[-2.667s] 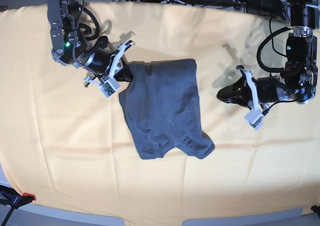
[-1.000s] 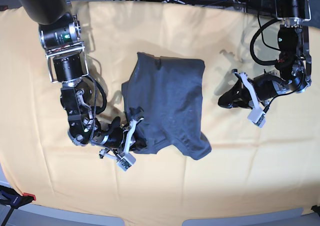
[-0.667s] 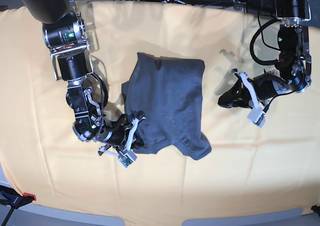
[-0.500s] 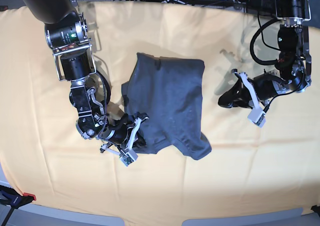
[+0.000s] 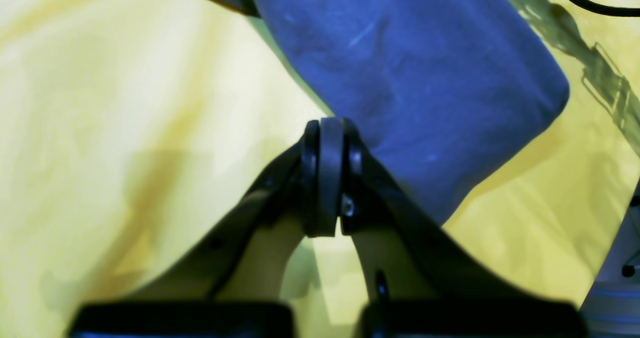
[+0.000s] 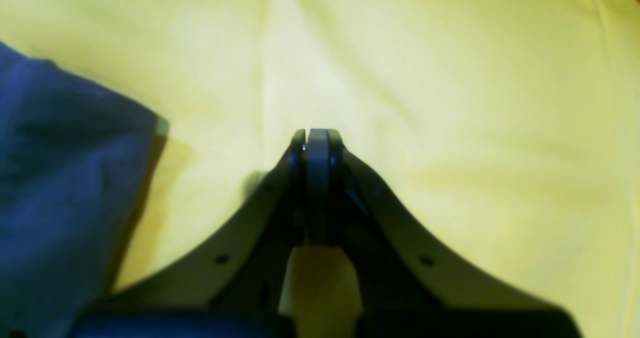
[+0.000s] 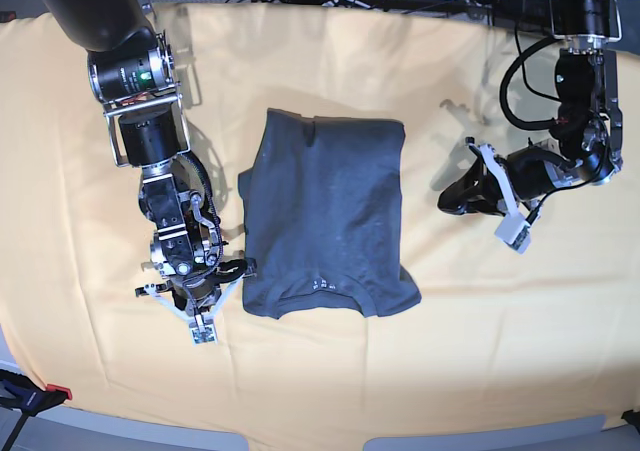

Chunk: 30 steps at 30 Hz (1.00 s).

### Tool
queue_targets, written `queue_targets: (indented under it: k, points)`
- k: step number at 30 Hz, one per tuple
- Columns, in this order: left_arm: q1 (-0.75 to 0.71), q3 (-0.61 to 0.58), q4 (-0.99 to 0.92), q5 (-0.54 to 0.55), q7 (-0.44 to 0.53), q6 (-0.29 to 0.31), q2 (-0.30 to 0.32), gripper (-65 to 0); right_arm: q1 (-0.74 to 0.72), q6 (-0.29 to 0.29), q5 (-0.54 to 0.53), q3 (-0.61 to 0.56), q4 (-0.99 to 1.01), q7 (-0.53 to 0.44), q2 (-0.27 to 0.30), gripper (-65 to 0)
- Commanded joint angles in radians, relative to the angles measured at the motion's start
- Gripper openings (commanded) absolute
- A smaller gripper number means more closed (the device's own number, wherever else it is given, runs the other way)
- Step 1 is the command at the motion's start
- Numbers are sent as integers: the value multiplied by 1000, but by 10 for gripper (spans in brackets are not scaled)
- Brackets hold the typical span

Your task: Fold the T-shirt properly

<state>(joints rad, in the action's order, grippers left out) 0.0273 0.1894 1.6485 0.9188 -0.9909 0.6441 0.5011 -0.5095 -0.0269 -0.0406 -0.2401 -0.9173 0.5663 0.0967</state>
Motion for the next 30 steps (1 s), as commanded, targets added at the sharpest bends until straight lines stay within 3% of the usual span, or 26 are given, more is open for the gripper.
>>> queue_targets:
  k: [1,4,6,8,11,13,18,19,24,30]
  points:
    - [17,9,14,24,26,6,15,-650,-15,-23,-24,9,-22,40,1,-650]
    - [18,9,14,23,25,25,19,-650,-15,-77,-87,55,-102,65,1,-650]
    - [18,10,14,24,25,49,32,-650,-15,-179,-169,120,-177,99,1,-650]
    - [18,10,14,30,25,54,51,-650,-14,-320,-291,202,-254,153,1,-650]
    - [18,10,14,77,14,54,79,-650,-14,-558,-568,336,-332,280,17,-650]
    - [17,11,14,129,-2,54,92,-650,-14,-663,-837,397,-339,403,56,-650]
    - [16,36,14,274,-85,54,103,-650,29,-671,-1432,532,-345,780,159,-650]
    - [16,43,14,298,-111,54,103,-650,52,-671,-1443,545,-353,828,183,-650]
    - [17,95,14,388,-183,54,103,-650,208,-671,-1443,595,-489,830,301,-650]
    - [8,202,14,503,-323,36,102,-650,485,-671,-1443,703,-806,830,369,-650]
